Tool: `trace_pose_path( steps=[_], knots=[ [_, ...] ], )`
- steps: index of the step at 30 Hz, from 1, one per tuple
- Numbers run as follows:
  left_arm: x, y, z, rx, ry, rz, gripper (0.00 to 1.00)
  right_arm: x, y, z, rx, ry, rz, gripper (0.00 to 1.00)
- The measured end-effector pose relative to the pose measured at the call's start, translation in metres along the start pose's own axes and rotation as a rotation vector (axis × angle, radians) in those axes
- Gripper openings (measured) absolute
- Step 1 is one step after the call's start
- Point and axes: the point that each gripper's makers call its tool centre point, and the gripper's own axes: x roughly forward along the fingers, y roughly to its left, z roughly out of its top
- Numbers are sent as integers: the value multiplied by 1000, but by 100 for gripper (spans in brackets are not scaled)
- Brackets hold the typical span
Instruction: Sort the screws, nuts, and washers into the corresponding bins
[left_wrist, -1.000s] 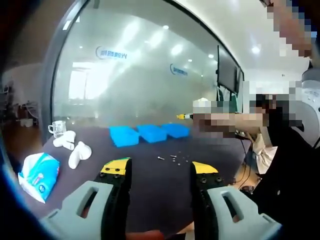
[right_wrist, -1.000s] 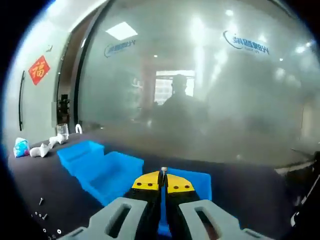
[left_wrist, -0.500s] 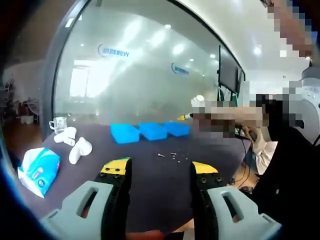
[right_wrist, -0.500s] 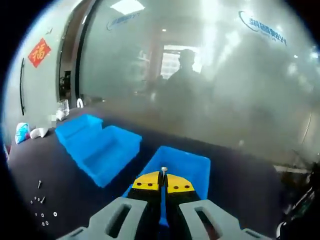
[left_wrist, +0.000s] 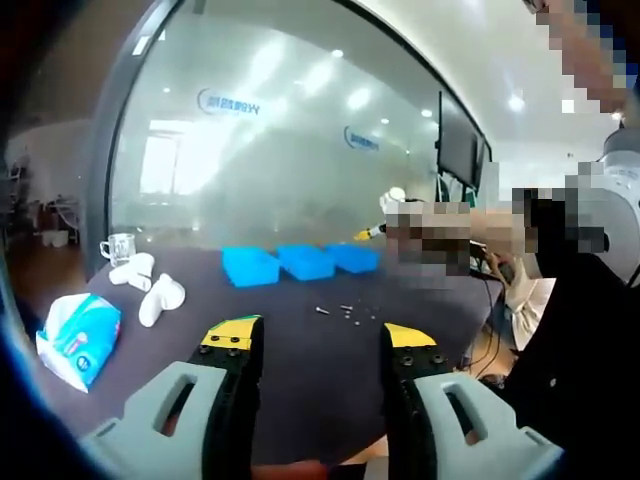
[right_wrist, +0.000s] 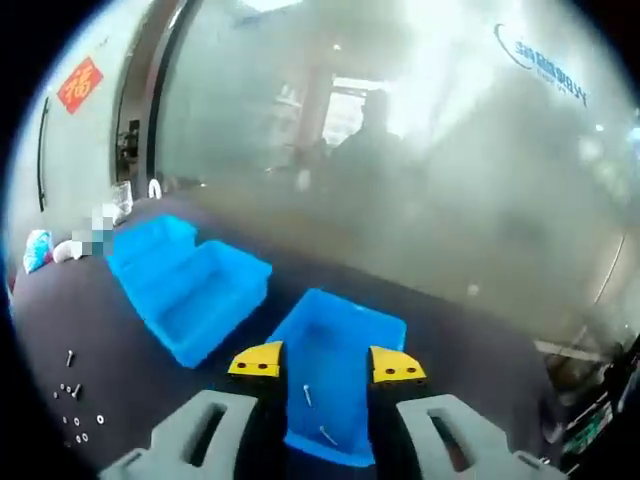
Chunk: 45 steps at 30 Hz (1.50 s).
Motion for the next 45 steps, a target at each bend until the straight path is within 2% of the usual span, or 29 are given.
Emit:
trace_pose_path(
  steps=[9, 15, 20, 27, 34, 36, 38, 45],
  knots=[
    [-1, -2, 1, 1, -4, 0, 46, -9, 1, 0, 29, -24, 15, 26],
    [-1, -2, 3, 1, -11, 2, 46, -24, 13, 0, 46, -72, 53, 26],
    [-1, -1, 5, -5, -20, 5, 46, -58, 37, 13, 87, -213, 114, 26],
    [1, -2, 7, -6, -26, 4, 46, -116, 79, 21, 81, -358, 184, 26],
    [1, -4, 7, -4, -24, 3, 46, -162, 102, 24, 77, -475, 241, 26],
    [1, -4, 6, -3, -22, 2, 46, -173, 105, 22, 54, -491, 239, 26],
    [1, -4, 6, 1, -19, 6, 46, -185, 109, 20, -10, -519, 222, 26],
    [0, 0, 6, 1, -16, 9, 46, -218, 131, -13, 1, -550, 265, 26]
  ],
)
